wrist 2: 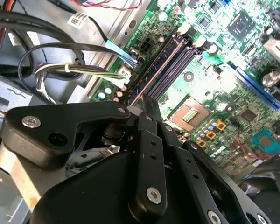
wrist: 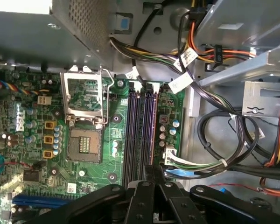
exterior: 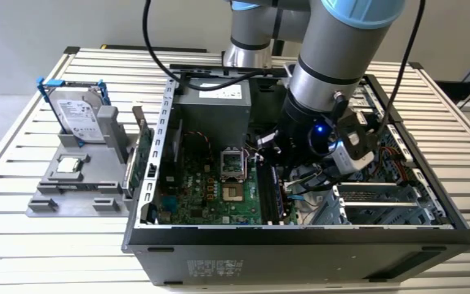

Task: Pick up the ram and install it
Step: 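Insert the ram into the slot, then press down the ram until it locks into place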

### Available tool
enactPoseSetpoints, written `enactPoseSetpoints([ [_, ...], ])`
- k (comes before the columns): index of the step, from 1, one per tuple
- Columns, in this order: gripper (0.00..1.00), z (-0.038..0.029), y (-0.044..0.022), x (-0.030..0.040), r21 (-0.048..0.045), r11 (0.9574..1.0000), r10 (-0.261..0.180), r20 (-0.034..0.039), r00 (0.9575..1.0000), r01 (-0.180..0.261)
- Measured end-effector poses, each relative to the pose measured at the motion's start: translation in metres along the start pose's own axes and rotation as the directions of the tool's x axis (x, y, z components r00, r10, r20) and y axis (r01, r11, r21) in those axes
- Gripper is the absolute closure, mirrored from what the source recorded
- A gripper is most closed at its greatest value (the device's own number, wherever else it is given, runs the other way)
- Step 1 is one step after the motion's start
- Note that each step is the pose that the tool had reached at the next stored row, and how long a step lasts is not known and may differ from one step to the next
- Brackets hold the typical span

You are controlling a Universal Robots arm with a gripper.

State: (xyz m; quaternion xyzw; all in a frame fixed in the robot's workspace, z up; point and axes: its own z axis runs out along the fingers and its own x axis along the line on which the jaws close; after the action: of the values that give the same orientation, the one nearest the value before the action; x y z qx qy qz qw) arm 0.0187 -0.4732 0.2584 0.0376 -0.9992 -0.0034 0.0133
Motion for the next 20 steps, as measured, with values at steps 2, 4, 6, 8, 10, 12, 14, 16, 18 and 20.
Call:
enactPoseSetpoints([
  [2,1.0,0.0,0.0,0.0,0.0005,0.9998,-0.02,-0.0002,0.9998,0.02],
  [4,1.0,0.0,0.0001,0.0,0.0008,0.9996,-0.029,-0.0003,0.9996,0.029],
  [6,1.0,0.0,0.0001,0.0,0.0008,0.9995,-0.031,-0.0003,0.9995,0.031],
  [8,1.0,0.0,0.0001,0.0,0.0009,0.9995,-0.031,-0.0003,0.9995,0.031],
  [10,1.0,0.0,0.0008,0.0,0.001,0.9994,-0.035,-0.0003,0.9994,0.035],
  [12,1.0,0.0002,0.0019,-0.0001,0.0012,0.999,-0.045,-0.0004,0.999,0.045],
  [14,1.0,0.0003,0.0032,-0.0002,0.0017,0.998,-0.064,-0.0005,0.998,0.064],
  [16,1.0,0.0004,0.0059,-0.0005,0.0032,0.9928,-0.12,-0.0012,0.9928,0.12],
  [18,1.0,0.0007,0.0064,-0.0005,0.0036,0.9895,-0.144,-0.0014,0.9895,0.144],
  [20,1.0,0.0008,0.0068,-0.0005,0.0043,0.9851,-0.172,-0.0017,0.9851,0.172],
])
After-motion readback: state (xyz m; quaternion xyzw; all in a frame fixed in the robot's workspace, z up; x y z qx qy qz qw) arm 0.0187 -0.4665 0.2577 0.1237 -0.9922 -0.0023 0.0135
